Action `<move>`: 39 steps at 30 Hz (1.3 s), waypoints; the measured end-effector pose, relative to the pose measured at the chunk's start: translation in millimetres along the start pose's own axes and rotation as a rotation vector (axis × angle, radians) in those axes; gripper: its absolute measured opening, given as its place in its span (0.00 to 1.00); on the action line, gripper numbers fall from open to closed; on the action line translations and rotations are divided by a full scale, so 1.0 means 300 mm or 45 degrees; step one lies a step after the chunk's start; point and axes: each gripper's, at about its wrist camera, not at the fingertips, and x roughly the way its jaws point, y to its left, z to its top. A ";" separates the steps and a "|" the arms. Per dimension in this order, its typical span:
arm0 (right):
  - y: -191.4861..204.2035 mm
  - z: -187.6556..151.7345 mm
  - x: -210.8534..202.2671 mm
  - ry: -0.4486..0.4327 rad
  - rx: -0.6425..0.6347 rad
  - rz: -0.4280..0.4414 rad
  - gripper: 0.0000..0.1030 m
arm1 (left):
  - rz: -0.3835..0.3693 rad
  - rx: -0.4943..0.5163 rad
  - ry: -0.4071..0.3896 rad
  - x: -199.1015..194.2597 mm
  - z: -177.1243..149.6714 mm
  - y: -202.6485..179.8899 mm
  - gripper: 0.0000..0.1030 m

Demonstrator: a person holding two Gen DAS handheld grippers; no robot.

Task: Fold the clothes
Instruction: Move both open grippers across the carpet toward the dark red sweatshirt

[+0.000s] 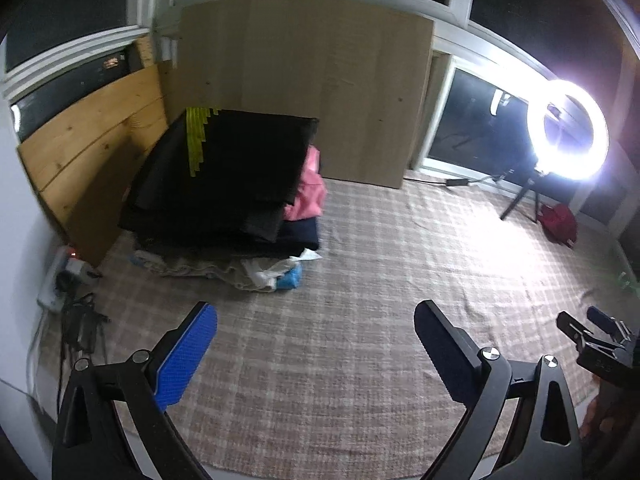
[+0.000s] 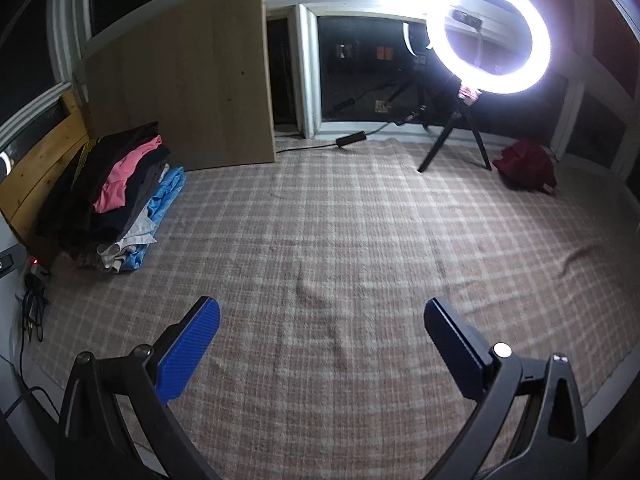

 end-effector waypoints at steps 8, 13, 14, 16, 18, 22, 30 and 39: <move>0.018 0.018 -0.046 -0.035 0.021 -0.047 1.00 | -0.009 0.038 0.012 0.018 -0.010 -0.025 0.86; 0.010 0.008 -0.060 -0.052 0.029 -0.105 1.00 | 0.040 0.103 -0.007 0.010 -0.004 -0.051 0.86; 0.005 0.007 -0.062 -0.053 0.032 -0.111 1.00 | 0.040 0.105 -0.012 0.011 -0.003 -0.054 0.86; -0.011 0.010 -0.065 -0.053 0.043 -0.115 1.00 | 0.021 0.085 -0.014 0.012 -0.004 -0.055 0.86; -0.027 0.011 -0.068 -0.053 0.052 -0.119 1.00 | 0.011 0.057 -0.009 0.015 -0.004 -0.059 0.86; -0.063 0.010 -0.071 -0.055 0.060 -0.125 1.00 | 0.003 0.029 0.001 0.016 -0.011 -0.080 0.86; -0.160 0.007 -0.080 -0.051 0.073 -0.118 1.00 | 0.031 0.065 0.014 0.004 -0.035 -0.198 0.88; -0.308 0.023 -0.116 -0.075 0.077 -0.107 1.00 | 0.032 0.085 0.012 -0.013 -0.054 -0.368 0.88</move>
